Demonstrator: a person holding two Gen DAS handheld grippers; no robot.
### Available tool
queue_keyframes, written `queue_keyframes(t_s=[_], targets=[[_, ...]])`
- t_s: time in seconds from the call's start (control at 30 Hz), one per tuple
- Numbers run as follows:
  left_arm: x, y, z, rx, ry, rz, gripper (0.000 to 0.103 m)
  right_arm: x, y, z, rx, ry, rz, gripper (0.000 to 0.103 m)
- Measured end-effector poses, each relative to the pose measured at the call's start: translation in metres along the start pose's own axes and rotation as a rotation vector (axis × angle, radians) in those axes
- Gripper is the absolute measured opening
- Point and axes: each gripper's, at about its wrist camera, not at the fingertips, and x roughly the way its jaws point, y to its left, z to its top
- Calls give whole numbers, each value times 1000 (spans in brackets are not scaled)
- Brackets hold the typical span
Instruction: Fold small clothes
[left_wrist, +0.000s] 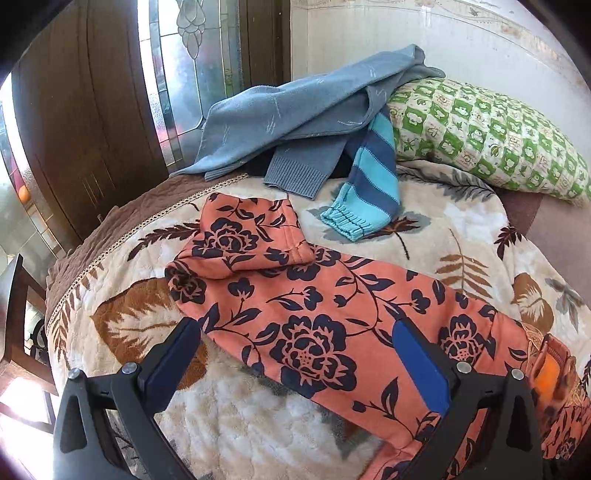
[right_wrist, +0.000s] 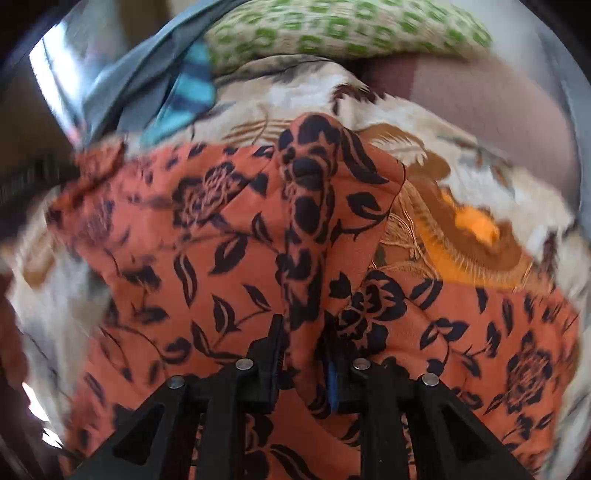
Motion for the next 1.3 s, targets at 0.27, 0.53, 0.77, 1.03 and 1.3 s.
queue_keyframes(t_s=[0.27,0.53,0.77,1.03,1.3], targets=[[-1,-9,2,-2,17,-45,103,-37,27,-52,-356,-163,-75,27],[13,-35,-12,41,162,-243,103,-61,-80,-71,110,-147,86,27],[32,-88,-41,187,321,-384,71,-43,-188,-110,624,-125,209,27],[28,-125,-55,339,283,-355,25,12,-222,-77,814,-67,306,27],[29,-133,-44,345,217,-377,15,45,-224,-40,790,-85,233,29]])
